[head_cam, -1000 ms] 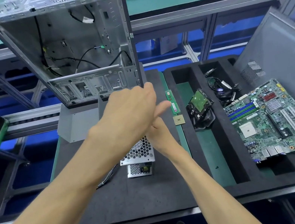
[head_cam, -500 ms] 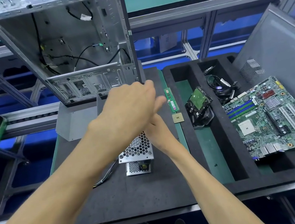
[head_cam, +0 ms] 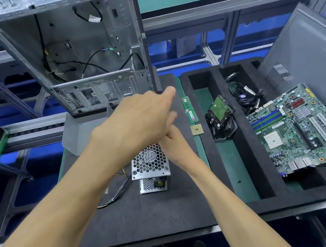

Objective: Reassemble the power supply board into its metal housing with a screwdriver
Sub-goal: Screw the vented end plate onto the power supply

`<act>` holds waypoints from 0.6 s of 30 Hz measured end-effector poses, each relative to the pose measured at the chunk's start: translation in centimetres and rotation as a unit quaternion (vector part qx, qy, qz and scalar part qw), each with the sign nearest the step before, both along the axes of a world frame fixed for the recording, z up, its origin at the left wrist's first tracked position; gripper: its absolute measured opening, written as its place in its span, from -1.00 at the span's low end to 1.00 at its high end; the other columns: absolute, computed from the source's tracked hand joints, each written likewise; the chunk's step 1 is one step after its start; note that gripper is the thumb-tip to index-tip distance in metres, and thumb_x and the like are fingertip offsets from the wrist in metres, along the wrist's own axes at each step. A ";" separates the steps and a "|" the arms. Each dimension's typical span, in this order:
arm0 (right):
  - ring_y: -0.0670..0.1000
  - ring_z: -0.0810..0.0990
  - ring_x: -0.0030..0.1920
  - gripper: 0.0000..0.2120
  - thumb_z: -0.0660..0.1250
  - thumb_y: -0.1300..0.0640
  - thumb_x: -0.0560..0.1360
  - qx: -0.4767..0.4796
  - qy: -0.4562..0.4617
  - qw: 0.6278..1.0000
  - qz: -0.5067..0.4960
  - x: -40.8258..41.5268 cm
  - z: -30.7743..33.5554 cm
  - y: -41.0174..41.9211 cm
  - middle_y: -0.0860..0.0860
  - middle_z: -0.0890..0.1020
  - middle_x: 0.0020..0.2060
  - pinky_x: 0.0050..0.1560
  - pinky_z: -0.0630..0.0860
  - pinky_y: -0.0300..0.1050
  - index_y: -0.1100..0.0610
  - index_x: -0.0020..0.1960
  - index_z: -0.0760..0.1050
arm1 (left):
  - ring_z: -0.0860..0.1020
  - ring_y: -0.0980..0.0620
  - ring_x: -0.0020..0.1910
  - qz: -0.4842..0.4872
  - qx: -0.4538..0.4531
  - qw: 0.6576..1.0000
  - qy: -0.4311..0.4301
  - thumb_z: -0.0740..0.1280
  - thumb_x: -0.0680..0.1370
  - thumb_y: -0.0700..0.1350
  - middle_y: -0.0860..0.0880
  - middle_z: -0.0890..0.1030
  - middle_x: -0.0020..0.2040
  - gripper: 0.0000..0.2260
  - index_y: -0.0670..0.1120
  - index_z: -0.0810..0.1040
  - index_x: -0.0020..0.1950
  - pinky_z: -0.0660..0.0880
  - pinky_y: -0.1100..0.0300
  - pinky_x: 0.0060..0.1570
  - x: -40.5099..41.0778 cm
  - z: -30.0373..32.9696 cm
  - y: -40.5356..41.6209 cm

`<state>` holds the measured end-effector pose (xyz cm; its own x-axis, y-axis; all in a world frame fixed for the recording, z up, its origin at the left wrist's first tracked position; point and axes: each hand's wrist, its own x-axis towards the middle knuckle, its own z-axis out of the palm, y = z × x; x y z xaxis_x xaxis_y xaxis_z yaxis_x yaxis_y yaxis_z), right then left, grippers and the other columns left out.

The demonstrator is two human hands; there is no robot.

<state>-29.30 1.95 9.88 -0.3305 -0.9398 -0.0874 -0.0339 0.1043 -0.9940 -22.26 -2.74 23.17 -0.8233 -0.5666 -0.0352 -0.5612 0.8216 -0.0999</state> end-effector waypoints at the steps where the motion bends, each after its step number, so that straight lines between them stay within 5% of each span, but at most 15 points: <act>1: -0.10 0.24 -0.36 -0.63 0.18 0.23 0.67 -0.002 0.006 1.000 0.005 0.0 -0.1 0.0 -0.01 0.32 -0.45 -0.35 0.20 -0.20 0.27 -0.30 0.27 | 0.40 -0.16 -0.25 0.033 -0.033 0.999 -0.005 0.08 0.68 0.05 -0.02 0.37 -0.27 -0.81 -0.04 0.23 -0.01 0.25 0.05 -0.31 0.1 0.0 0.0; 3: -0.13 0.14 -0.45 -0.57 0.20 0.23 0.67 -0.003 0.019 1.000 0.011 0.1 -0.3 0.0 -0.16 0.22 -0.53 -0.43 0.09 -0.29 0.10 -0.33 0.15 | 0.31 -0.10 -0.35 0.061 -0.068 0.996 -0.009 0.10 0.68 -0.04 0.01 0.26 -0.35 -0.84 -0.07 0.23 -0.06 0.13 0.10 -0.40 0.0 -0.2 -0.1; 6: -0.06 0.14 -0.38 -0.60 0.20 0.28 0.65 -0.005 0.024 1.000 0.006 0.3 -0.1 0.0 -0.04 0.24 -0.47 -0.34 0.10 -0.13 0.15 -0.33 0.17 | 0.27 -0.02 -0.44 0.049 -0.043 0.998 -0.009 0.19 0.61 -0.17 0.00 0.32 -0.35 -0.83 -0.01 0.18 -0.01 0.07 0.11 -0.46 0.3 -0.4 0.0; 9: 0.04 0.18 -0.28 -0.67 0.19 0.31 0.64 -0.005 0.017 1.000 0.001 0.3 0.2 0.1 0.14 0.29 -0.36 -0.27 0.10 -0.04 0.36 -0.28 0.25 | 0.42 -0.09 -0.29 0.005 0.020 1.000 -0.011 0.22 0.57 -0.20 -0.02 0.49 -0.16 -0.76 0.05 0.16 0.00 0.18 0.09 -0.40 0.7 0.1 -0.4; 12: 0.04 0.21 -0.26 -0.76 0.18 0.35 0.62 0.003 0.021 1.000 -0.007 0.1 0.2 0.1 0.25 0.34 -0.34 -0.29 0.14 -0.06 0.51 -0.14 0.35 | 0.36 -0.05 -0.06 -0.052 0.072 0.996 -0.013 0.25 0.59 -0.19 0.03 0.35 -0.05 -0.80 0.07 0.27 0.04 0.22 0.12 -0.18 0.3 0.3 0.0; 15: 0.14 0.25 -0.26 -0.72 0.19 0.31 0.63 -0.002 0.017 1.000 -0.020 0.0 0.2 0.1 0.45 0.43 -0.26 -0.30 0.22 0.02 0.59 0.02 0.37 | 0.44 -0.09 -0.01 -0.062 0.042 0.997 0.000 0.20 0.61 -0.14 0.02 0.38 -0.04 -0.88 0.03 0.31 0.11 0.27 0.06 -0.20 0.2 0.0 0.4; 18: 0.08 0.16 -0.34 -0.64 0.19 0.21 0.66 -0.008 0.011 1.000 0.002 0.2 0.5 0.2 0.20 0.29 -0.40 -0.37 0.15 -0.07 0.36 -0.26 0.28 | 0.45 -0.17 -0.17 0.022 -0.030 0.999 0.002 0.13 0.66 0.04 -0.04 0.46 -0.17 -0.86 -0.01 0.28 0.03 0.28 0.04 -0.24 0.3 0.1 0.2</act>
<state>-29.15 2.17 10.35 -0.3281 -0.9425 -0.0639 -0.0569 0.0873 -0.9946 -21.98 -2.58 23.25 -0.7972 -0.6037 0.0022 -0.5975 0.7885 -0.1455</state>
